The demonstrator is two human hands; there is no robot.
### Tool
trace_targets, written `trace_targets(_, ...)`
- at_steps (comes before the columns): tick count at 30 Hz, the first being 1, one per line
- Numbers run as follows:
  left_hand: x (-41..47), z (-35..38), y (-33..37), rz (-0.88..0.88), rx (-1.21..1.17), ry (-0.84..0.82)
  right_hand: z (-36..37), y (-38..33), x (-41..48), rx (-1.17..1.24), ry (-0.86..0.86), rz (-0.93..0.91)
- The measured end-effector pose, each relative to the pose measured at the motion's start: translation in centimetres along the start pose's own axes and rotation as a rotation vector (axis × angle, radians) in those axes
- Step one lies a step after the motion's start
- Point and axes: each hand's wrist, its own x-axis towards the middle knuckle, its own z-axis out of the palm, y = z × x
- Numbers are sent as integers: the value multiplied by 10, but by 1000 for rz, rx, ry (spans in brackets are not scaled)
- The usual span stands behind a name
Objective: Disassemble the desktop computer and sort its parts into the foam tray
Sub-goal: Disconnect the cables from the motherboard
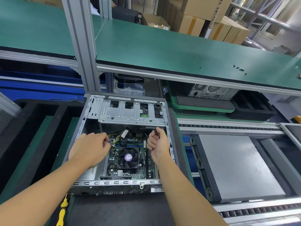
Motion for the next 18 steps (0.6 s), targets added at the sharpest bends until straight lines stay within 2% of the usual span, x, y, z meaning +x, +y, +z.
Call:
trace_targets(3,0,-1,1,-1,-7,23,0,-5,-9,241,-207,29)
trace_targets(6,-1,0,0,5,-9,14,-7,-11,-13,419,-304,33)
trace_targets(9,-1,0,0,5,-14,16,-12,-13,-15,459,-382,52)
trace_targets(11,0,1,0,2,-21,20,-13,-14,-17,397,-390,79)
trace_targets(13,0,1,0,0,-25,23,-14,-11,-16,113,-316,116)
trace_targets(16,-1,0,1,5,-22,9,-14,2,-13,-670,-37,159)
trace_targets(18,0,0,1,9,-18,2,-11,8,-14,-949,119,148)
